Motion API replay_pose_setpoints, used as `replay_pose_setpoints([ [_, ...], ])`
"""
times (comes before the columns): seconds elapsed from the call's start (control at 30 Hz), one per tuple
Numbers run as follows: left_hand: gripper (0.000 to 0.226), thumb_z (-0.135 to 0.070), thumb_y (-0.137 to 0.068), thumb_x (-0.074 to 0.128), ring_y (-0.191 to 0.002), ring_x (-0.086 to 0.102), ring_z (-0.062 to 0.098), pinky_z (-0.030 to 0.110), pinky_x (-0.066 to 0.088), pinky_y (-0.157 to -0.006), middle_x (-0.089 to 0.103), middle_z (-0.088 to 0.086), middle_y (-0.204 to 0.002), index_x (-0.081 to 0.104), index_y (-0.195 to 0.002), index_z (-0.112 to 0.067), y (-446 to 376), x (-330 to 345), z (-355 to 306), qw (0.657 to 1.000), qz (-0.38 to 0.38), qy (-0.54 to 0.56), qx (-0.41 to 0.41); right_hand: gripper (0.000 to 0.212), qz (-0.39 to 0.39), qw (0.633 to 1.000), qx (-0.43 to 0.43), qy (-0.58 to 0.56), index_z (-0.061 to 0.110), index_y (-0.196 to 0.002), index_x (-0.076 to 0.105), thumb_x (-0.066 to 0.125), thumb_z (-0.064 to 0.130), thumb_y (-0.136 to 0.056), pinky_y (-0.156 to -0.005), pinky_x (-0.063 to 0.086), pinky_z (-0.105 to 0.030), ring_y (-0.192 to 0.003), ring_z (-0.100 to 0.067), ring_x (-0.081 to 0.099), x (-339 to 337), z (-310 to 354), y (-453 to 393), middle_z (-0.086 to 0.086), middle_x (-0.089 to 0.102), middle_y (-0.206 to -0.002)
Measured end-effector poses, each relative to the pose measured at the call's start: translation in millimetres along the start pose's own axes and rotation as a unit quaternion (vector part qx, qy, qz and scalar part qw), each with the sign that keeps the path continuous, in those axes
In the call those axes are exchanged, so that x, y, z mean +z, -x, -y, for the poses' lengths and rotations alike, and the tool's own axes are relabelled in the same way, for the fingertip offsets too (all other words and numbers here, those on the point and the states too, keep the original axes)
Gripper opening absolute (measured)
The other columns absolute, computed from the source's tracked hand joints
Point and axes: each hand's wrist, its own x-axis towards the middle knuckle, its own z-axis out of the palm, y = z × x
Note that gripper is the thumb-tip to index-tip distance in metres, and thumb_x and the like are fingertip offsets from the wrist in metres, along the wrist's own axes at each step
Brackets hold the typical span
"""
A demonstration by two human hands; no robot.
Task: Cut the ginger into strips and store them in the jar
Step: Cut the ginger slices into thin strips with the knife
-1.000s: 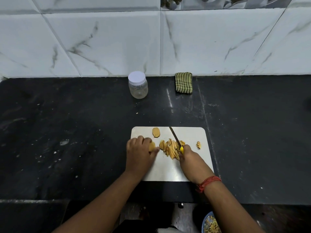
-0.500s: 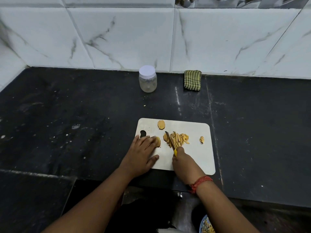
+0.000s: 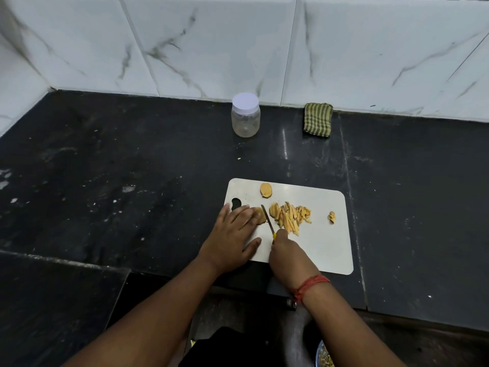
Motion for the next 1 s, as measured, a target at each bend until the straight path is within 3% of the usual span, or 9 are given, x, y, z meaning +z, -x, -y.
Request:
replay_pose_setpoints([
  [0.13,0.056,-0.047,-0.101,0.043,-0.144,0.04,0.021,0.053,0.023,-0.123,0.053,0.003,-0.149,0.054,-0.144,-0.014,0.2,1.2,3.3,1.0,0.003,0.015,0.01,0.033,0.015,0.998,0.009,0.057,-0.004,-0.127,0.036,0.035,0.004,-0.096,-0.044,0.02,-0.022,-0.093,-0.03,0.065,3.0,2.6,-3.4,-0.018,0.066,-0.105],
  [0.27,0.054,-0.046,-0.099,0.044,-0.14,0.044,0.023,0.053,0.025,-0.122,0.056,0.002,-0.144,0.057,-0.141,-0.014,0.9,1.9,3.3,1.0,-0.001,0.015,0.009,0.036,0.053,0.99,-0.012,0.128,-0.005,-0.132,0.039,0.036,0.006,-0.097,-0.061,0.038,-0.023,-0.086,-0.028,0.062,0.1,8.7,-7.3,-0.015,0.063,-0.098],
  [0.37,0.052,-0.045,-0.099,0.045,-0.139,0.044,0.022,0.053,0.025,-0.121,0.056,0.001,-0.144,0.058,-0.14,-0.016,1.3,1.6,2.3,1.0,0.003,0.004,0.001,0.043,0.053,0.995,0.052,0.068,-0.008,-0.137,0.027,0.035,0.003,-0.096,-0.064,0.036,-0.025,-0.105,-0.03,0.062,4.5,10.5,-5.8,-0.02,0.062,-0.118],
  [0.67,0.05,-0.043,-0.098,0.045,-0.136,0.047,0.022,0.053,0.027,-0.121,0.058,0.002,-0.14,0.06,-0.138,-0.016,-0.2,2.1,2.2,1.0,-0.003,0.003,-0.007,0.037,0.062,0.994,0.094,0.011,-0.003,-0.131,0.031,0.034,0.0,-0.094,-0.07,0.038,-0.029,-0.105,-0.033,0.062,6.3,13.4,5.4,-0.021,0.061,-0.118],
  [0.87,0.052,-0.044,-0.098,0.046,-0.138,0.044,0.02,0.052,0.023,-0.123,0.056,0.0,-0.141,0.058,-0.14,-0.016,0.0,2.0,0.8,1.0,0.004,0.006,-0.016,0.019,0.053,0.997,0.051,0.026,0.01,-0.101,0.032,0.035,-0.003,-0.088,-0.066,0.038,-0.033,-0.091,-0.035,0.063,15.6,-10.3,41.6,-0.018,0.063,-0.101],
  [1.0,0.052,-0.044,-0.099,0.045,-0.139,0.043,0.02,0.053,0.022,-0.122,0.056,0.001,-0.142,0.057,-0.141,-0.015,0.9,3.5,0.6,1.0,0.004,0.005,-0.012,0.022,0.009,0.999,0.021,0.041,0.009,-0.104,0.034,0.035,-0.005,-0.087,-0.062,0.036,-0.032,-0.081,-0.033,0.062,6.4,-19.0,47.8,-0.013,0.062,-0.09],
])
